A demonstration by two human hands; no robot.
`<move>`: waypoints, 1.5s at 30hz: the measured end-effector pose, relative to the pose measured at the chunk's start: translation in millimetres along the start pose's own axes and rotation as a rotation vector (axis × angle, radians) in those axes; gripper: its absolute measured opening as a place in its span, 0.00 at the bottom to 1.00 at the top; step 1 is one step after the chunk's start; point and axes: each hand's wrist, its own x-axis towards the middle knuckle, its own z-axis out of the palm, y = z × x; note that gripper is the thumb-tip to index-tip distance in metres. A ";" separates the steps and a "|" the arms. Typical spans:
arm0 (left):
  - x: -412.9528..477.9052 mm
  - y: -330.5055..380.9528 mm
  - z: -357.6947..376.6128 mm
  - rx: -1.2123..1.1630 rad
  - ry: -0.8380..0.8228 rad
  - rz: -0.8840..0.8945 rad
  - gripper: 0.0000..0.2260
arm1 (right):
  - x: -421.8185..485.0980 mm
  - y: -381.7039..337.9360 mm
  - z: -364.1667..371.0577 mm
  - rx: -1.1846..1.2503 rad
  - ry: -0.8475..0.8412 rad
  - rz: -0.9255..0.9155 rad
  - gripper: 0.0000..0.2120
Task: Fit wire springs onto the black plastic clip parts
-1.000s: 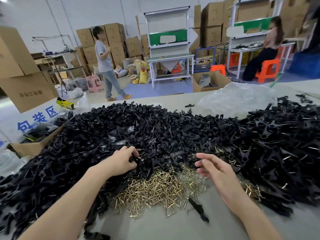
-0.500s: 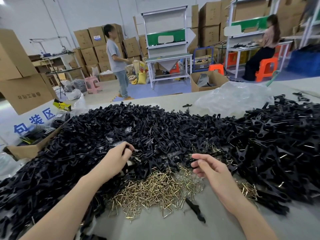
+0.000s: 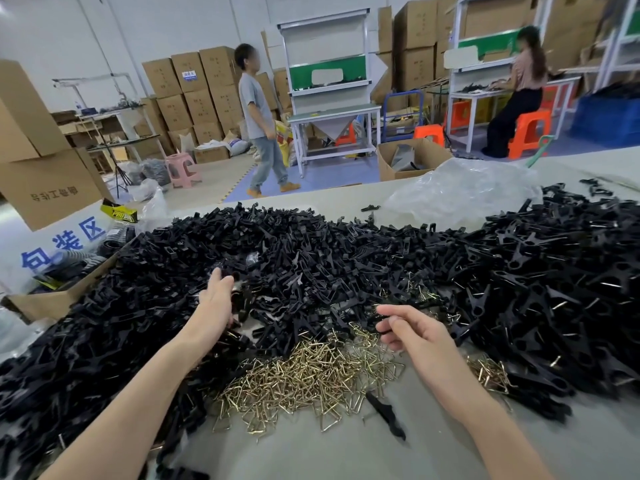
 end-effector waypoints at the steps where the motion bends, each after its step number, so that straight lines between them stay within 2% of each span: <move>1: -0.9 0.0 -0.7 0.035 0.018 0.044 0.28 | 0.2 0.1 0.1 -0.001 0.000 0.000 0.13; 6: -4.9 4.5 -13.4 0.104 0.066 0.167 0.15 | -0.2 0.1 -0.5 -0.006 -0.013 0.001 0.13; 10: -7.6 5.3 -21.2 0.486 -0.064 0.243 0.11 | -0.7 -1.0 0.6 -0.029 -0.015 -0.005 0.13; 12: -11.7 6.3 -14.6 0.735 -0.162 0.332 0.12 | -1.0 -1.7 1.0 -0.040 -0.014 -0.008 0.13; 15: -11.3 9.5 5.6 1.093 -0.264 0.414 0.21 | -1.7 -2.3 1.3 -0.035 -0.014 -0.008 0.13; 17: -7.7 13.9 16.9 1.205 -0.262 0.435 0.22 | -1.5 -2.3 1.5 -0.034 -0.016 -0.007 0.13; 23: -3.5 22.9 19.4 1.388 -0.179 0.439 0.16 | 0.3 -2.2 2.0 -0.034 -0.012 0.009 0.13; 26: -10.2 27.1 15.2 1.217 -0.085 0.434 0.12 | 1.2 -2.8 2.1 -0.036 -0.014 0.008 0.13; 27: -14.7 30.8 14.3 1.059 -0.021 0.443 0.12 | 1.3 -2.8 2.5 -0.034 -0.016 0.004 0.13; 29: -32.4 41.0 18.8 0.586 0.080 0.463 0.12 | 1.0 -3.8 3.6 -0.018 -0.020 -0.010 0.13; 31: -64.6 54.5 37.3 0.179 0.048 0.497 0.08 | 0.6 -6.7 5.5 0.023 -0.042 -0.037 0.13; 32: -81.2 58.2 52.4 0.079 -0.019 0.527 0.06 | 0.1 -8.7 6.6 0.052 -0.073 -0.046 0.13; 35: -115.8 59.4 102.7 0.034 -0.162 0.635 0.07 | -3.9 -12.1 10.5 0.137 -0.250 -0.042 0.13; 37: -125.5 59.7 125.8 -0.033 -0.196 0.615 0.08 | -6.8 -12.7 11.0 0.193 -0.311 -0.022 0.14; 43: -127.1 51.1 134.5 -0.274 -0.179 0.464 0.20 | -6.7 -14.8 12.2 0.144 -0.209 -0.005 0.11; 45: -126.6 47.0 128.2 -0.285 -0.143 0.427 0.25 | -6.3 -15.1 15.6 0.139 -0.161 0.017 0.11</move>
